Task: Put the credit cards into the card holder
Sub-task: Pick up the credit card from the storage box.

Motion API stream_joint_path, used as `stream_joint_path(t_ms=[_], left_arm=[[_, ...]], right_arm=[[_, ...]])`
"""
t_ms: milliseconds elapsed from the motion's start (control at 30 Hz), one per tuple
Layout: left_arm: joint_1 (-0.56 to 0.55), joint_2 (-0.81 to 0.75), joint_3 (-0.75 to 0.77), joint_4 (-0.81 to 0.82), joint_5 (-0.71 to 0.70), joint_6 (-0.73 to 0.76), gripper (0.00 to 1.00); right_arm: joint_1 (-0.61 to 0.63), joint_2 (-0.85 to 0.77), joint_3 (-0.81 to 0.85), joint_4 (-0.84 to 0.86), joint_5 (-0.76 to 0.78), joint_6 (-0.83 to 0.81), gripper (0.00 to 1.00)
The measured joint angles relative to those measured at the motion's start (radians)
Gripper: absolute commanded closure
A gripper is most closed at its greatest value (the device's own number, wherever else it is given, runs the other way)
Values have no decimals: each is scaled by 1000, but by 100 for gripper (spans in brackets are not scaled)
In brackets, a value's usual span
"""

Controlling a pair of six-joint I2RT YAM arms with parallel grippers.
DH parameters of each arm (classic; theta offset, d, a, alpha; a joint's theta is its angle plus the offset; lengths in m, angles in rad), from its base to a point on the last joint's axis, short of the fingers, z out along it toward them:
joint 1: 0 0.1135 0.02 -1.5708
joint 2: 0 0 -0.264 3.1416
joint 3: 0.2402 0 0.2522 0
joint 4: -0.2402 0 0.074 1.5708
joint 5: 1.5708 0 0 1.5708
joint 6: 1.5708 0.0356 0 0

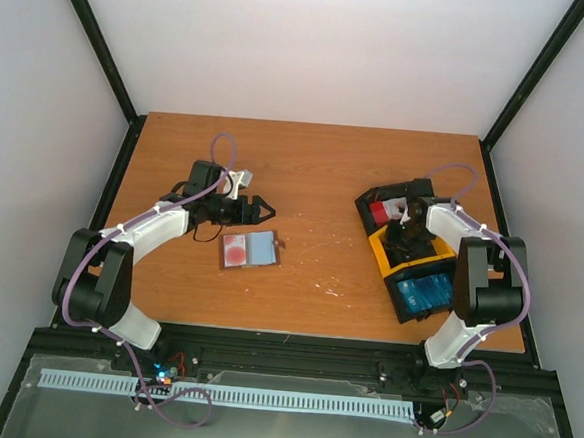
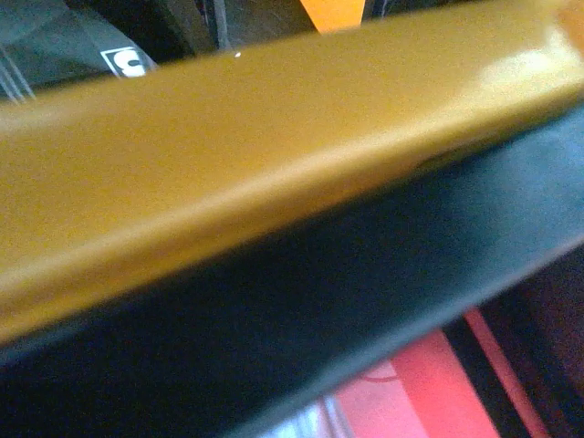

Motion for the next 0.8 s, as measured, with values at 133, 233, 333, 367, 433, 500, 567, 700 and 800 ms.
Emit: stream_joint_path(t_ms=[133, 233, 333, 367, 433, 500, 567, 700, 800], left_arm=[[0, 0, 0, 0, 0, 0, 12], [0, 0, 0, 0, 0, 0, 13], [0, 0, 0, 0, 0, 0, 13], [0, 0, 0, 0, 0, 0, 13], [0, 0, 0, 0, 0, 0, 13], [0, 0, 0, 0, 0, 0, 12], [0, 0, 0, 0, 0, 0, 12], [0, 0, 0, 0, 0, 0, 12], [0, 0, 0, 0, 0, 1, 13]], right_arm=[[21, 2, 0, 2, 20, -9, 59], [30, 2, 0, 2, 55, -13, 58], [34, -1, 3, 0, 102, -16, 55], [34, -3, 3, 1, 120, -17, 55], [33, -3, 3, 0, 154, -19, 54], [32, -3, 3, 0, 174, -23, 54], [32, -3, 3, 0, 184, -23, 54], [32, 5, 3, 0, 175, -23, 57], [32, 8, 4, -1, 135, -24, 64]])
